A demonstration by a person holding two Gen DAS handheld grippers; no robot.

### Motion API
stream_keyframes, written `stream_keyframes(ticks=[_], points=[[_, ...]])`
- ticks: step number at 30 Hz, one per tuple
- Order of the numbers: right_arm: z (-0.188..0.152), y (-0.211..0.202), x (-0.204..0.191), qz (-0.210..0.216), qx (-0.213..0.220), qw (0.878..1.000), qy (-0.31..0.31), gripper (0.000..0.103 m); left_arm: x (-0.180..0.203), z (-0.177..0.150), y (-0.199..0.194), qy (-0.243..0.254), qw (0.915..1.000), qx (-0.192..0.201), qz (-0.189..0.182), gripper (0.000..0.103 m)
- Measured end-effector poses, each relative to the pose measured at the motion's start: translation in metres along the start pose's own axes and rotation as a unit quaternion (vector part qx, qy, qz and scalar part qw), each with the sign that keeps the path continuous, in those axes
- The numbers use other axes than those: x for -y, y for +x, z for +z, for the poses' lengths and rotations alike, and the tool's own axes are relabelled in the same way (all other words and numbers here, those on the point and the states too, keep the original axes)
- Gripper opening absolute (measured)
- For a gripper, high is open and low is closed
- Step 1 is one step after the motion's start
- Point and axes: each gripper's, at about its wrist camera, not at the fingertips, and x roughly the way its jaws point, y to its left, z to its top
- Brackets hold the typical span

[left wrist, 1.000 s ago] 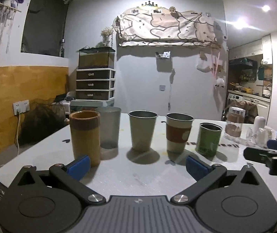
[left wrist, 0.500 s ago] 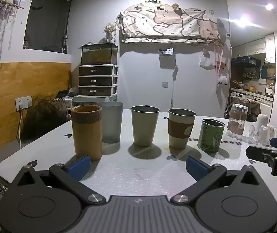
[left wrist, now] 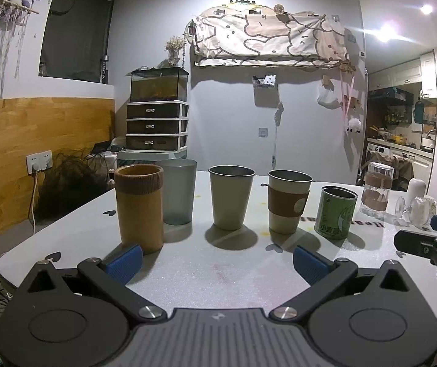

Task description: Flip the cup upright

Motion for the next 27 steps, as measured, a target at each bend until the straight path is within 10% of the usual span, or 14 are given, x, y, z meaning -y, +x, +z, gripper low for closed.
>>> stream_keyframes(ticks=[27], points=[[-0.0017, -0.0021, 0.0007, -0.004, -0.002, 1.0, -0.001, 0.103, -0.0014, -0.0005, 0.0007, 0.001, 1.0, 0.0, 0.001, 0.103]])
